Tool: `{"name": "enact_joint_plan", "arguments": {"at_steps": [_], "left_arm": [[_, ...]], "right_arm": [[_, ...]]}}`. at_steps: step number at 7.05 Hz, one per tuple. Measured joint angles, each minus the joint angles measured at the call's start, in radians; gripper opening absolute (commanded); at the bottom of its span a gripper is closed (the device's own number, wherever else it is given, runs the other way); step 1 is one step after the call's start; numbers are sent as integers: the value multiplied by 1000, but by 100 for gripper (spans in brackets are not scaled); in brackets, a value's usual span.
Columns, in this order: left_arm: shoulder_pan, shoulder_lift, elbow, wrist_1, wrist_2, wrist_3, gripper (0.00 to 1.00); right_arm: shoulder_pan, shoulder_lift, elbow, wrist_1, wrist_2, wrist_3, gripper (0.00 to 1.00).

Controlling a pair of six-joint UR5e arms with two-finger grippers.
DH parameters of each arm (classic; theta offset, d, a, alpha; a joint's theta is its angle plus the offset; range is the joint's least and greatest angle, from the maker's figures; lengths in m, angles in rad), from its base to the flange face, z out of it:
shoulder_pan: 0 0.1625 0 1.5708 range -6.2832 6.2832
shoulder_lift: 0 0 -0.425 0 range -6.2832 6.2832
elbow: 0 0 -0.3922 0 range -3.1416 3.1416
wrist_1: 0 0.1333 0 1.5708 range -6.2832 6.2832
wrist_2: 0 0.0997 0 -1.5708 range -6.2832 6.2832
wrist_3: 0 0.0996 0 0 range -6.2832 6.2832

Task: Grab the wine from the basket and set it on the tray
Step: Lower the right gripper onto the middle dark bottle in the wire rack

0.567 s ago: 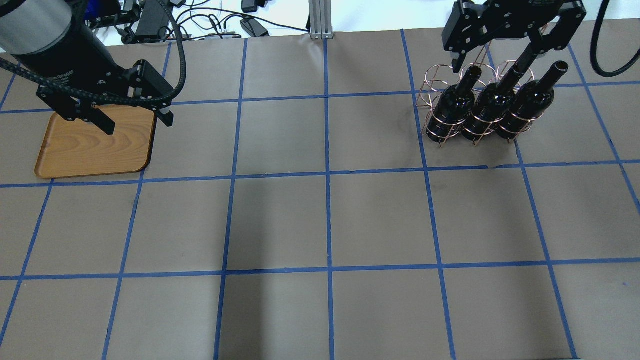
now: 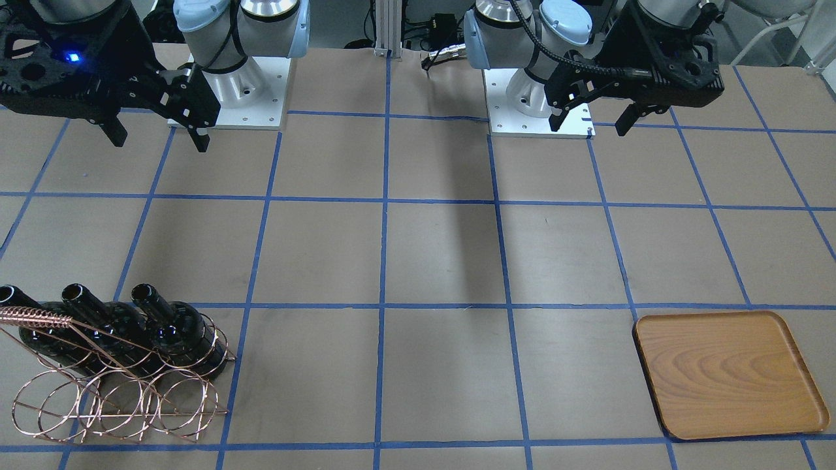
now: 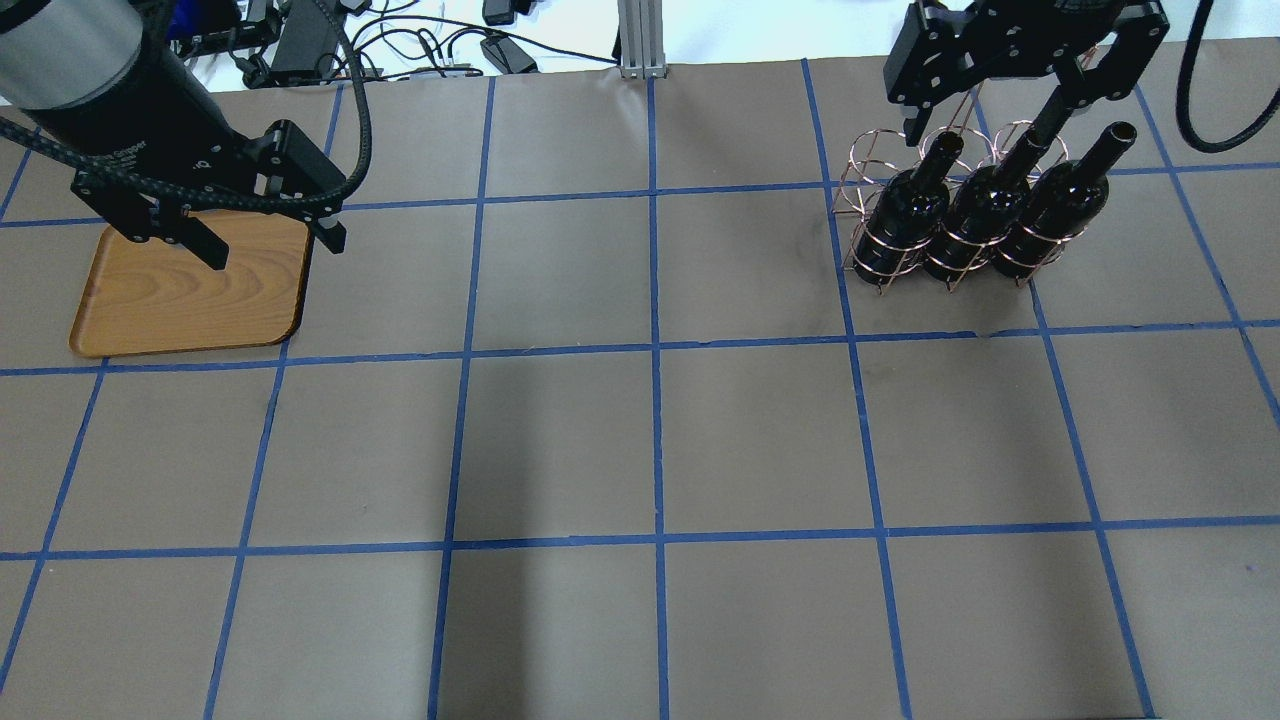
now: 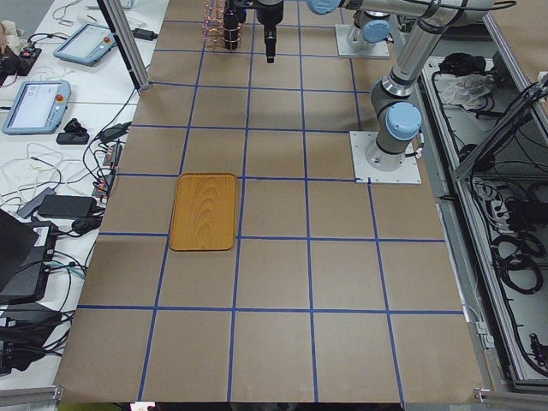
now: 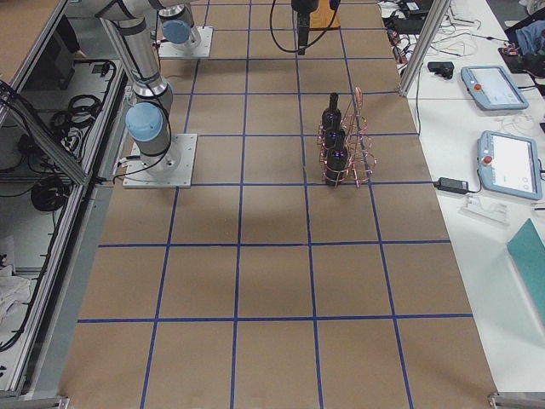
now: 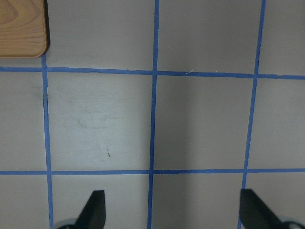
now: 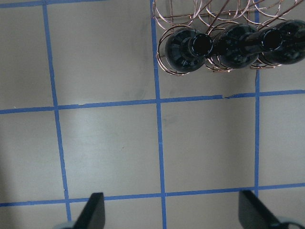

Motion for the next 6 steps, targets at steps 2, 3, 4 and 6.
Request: {"name": "enact_joint_plan", "arguments": {"at_steps": [2, 3, 4, 6], "left_arm": [[0, -1, 0, -1, 0, 0, 100], [0, 0, 0, -1, 0, 0, 100], [0, 0, 0, -1, 0, 0, 100], [0, 0, 0, -1, 0, 0, 100]], "right_arm": [[-27, 33, -3, -21, -10, -45, 100], [-79, 68, -5, -50, -12, -112, 100], [-150, 112, -9, -85, -10, -205, 100], [-219, 203, -14, -181, -15, -299, 100]]}}
